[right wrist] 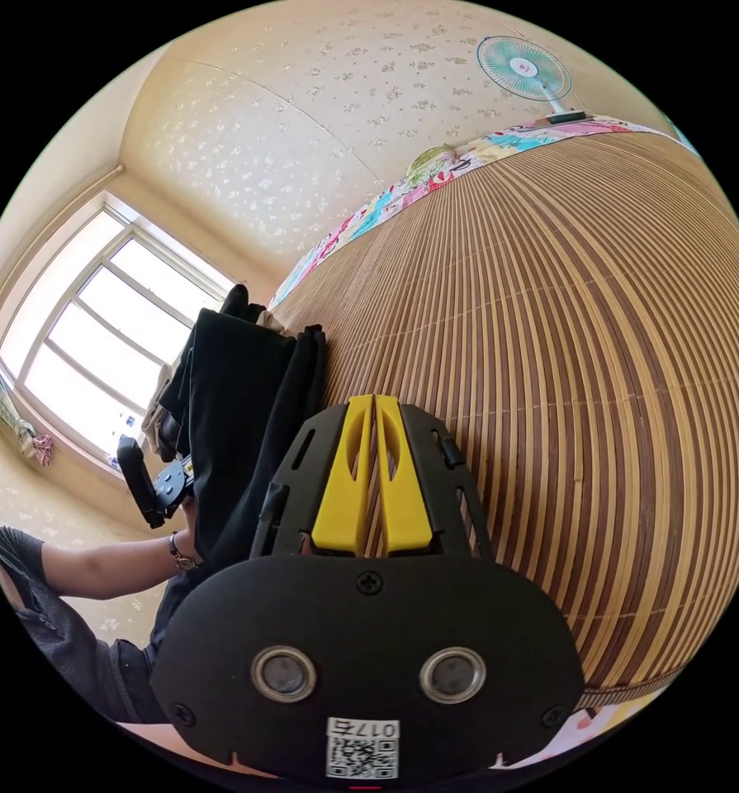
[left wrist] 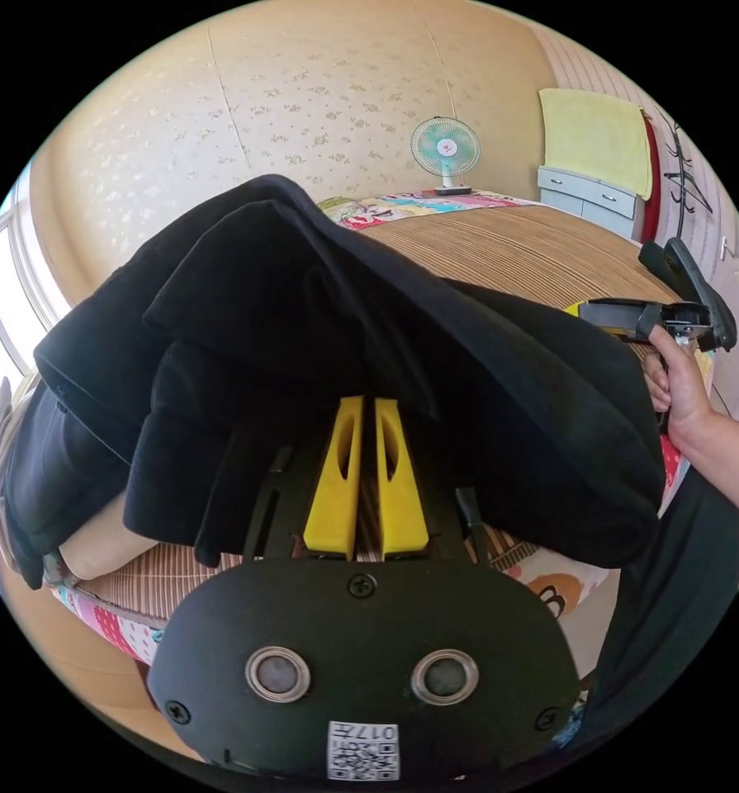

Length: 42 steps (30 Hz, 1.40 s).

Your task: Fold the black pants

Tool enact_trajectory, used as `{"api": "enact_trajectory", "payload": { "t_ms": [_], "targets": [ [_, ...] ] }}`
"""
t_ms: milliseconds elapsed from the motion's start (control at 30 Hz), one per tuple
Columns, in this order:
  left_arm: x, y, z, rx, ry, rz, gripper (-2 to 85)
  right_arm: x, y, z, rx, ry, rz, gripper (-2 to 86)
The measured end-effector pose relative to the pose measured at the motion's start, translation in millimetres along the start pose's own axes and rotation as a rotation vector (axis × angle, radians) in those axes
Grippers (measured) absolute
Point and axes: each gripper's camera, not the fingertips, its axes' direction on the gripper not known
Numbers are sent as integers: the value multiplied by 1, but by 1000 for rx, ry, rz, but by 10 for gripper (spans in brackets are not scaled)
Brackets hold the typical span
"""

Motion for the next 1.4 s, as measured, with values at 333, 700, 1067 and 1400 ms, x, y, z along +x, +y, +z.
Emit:
{"api": "enact_trajectory", "payload": {
  "t_ms": [333,700,1067,1400],
  "targets": [
    [-15,-13,3,3,-31,14,25,1,-6,-2,1,-1,-1,5],
    [-35,-30,-1,6,-42,19,26,0,-10,-2,3,-1,-2,6],
    [-53,-45,-9,7,-37,17,19,-6,-12,0,3,-1,-12,6],
    [-75,-58,-18,1,22,-2,2,-11,-13,2,0,-5,-22,5]
  ]
}}
